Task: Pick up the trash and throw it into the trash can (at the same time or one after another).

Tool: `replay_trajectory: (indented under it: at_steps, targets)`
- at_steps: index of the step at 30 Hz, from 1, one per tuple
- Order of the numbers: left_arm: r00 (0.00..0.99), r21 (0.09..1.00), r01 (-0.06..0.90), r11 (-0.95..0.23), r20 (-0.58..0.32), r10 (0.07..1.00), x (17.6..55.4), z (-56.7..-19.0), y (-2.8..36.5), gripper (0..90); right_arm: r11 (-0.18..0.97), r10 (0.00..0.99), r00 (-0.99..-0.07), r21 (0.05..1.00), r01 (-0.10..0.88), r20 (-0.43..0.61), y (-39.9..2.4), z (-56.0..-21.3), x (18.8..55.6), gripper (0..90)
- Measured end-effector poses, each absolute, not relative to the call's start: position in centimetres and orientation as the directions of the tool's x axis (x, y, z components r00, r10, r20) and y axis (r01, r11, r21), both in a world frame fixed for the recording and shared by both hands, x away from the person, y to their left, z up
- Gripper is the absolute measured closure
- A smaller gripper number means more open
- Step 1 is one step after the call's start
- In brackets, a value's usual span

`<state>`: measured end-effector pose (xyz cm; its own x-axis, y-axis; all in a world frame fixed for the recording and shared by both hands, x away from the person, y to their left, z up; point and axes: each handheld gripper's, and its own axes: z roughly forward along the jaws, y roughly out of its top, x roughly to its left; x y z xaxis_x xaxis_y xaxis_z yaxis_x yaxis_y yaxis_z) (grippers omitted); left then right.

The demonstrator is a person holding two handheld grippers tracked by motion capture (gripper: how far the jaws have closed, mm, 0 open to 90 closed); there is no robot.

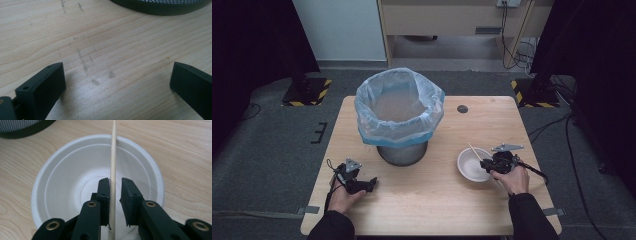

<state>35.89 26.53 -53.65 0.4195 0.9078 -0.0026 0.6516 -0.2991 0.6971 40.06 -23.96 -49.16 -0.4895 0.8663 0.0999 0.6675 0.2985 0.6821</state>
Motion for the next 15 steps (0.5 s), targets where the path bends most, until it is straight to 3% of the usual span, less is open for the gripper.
replay_trajectory:
  at_steps: [5, 15]
  targets:
    - [0.42, 0.697, 0.652, -0.299, -0.003, 0.908, 35.9, -53.7, 26.5, 0.0, 0.303, 0.865, -0.492, 0.676, 0.672, 0.101, -24.0, -49.1, 40.1, 84.7]
    - [0.419, 0.697, 0.652, -0.299, -0.003, 0.908, 35.9, -53.7, 26.5, 0.0, 0.272, 0.866, -0.487, 0.708, 0.652, 0.116, -24.2, -47.8, 40.0, 85.5]
